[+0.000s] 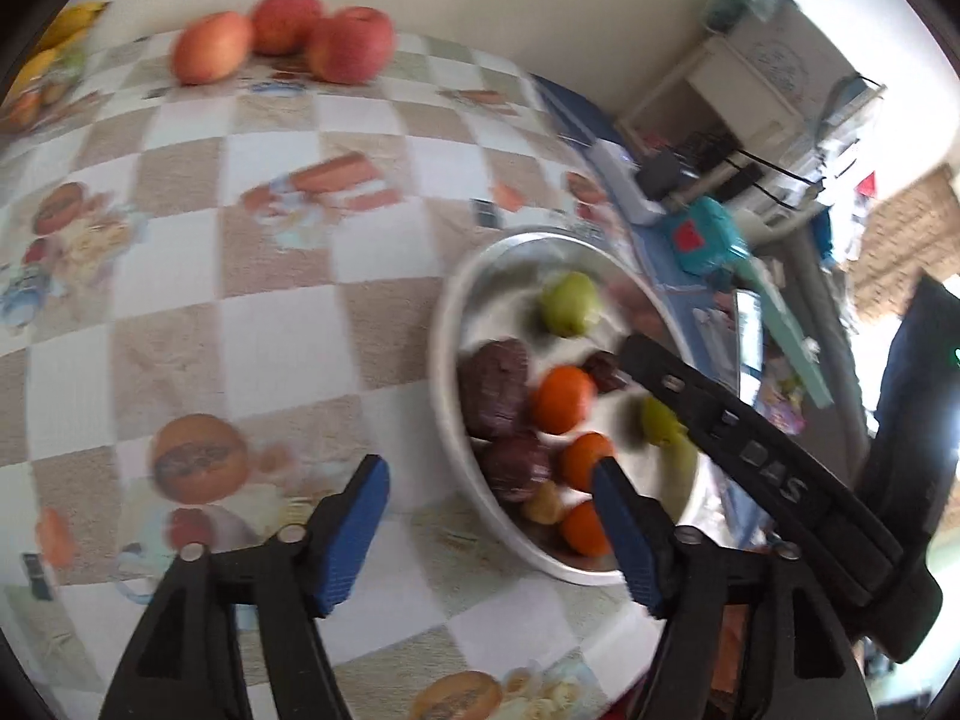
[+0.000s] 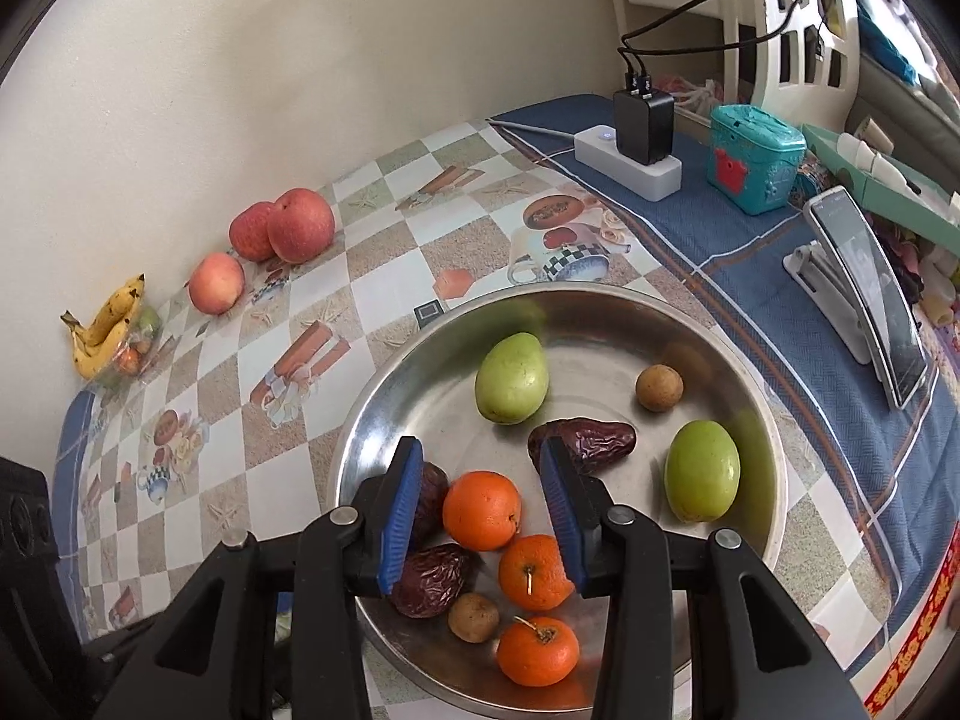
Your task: Organize fruits
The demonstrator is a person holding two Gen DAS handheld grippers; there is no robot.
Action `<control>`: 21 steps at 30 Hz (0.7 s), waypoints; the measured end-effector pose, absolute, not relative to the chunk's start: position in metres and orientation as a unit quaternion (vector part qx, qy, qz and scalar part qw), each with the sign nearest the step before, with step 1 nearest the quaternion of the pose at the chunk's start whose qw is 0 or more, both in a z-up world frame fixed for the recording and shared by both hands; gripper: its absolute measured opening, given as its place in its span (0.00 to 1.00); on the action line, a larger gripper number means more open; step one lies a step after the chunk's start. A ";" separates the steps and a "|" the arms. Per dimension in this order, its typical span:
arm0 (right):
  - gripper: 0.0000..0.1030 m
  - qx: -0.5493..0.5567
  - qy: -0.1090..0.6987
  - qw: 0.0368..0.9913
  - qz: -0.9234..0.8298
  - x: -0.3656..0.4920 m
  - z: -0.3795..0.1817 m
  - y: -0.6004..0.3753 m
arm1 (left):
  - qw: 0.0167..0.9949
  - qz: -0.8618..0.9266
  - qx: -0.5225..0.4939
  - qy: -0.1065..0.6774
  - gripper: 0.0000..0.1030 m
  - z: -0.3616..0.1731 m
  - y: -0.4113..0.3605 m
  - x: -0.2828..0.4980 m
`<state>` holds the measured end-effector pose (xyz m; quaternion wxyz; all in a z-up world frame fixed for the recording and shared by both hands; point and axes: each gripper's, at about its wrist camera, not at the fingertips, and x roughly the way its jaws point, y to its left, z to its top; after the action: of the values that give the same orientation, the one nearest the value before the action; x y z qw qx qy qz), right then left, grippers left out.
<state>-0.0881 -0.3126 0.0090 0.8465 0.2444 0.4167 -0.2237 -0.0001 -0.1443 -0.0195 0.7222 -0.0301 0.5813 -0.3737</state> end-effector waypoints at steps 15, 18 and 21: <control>0.89 0.159 0.469 0.855 -0.157 -0.072 -0.001 -0.254 | 0.828 -0.116 0.069 0.545 1.00 -0.023 -0.038 0.018; 0.90 0.139 0.478 0.855 -0.147 -0.072 -0.001 -0.240 | 0.830 -0.109 0.094 0.538 1.00 -0.020 -0.041 0.008; 0.90 0.116 0.480 0.857 -0.147 -0.074 0.001 -0.230 | 0.833 -0.098 0.110 0.533 1.00 -0.018 -0.039 -0.002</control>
<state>-0.0738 -0.2303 0.0011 0.8570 0.1162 0.4799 -0.1474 -0.0025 -0.0389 -0.0177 0.8330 0.1098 0.5334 -0.0975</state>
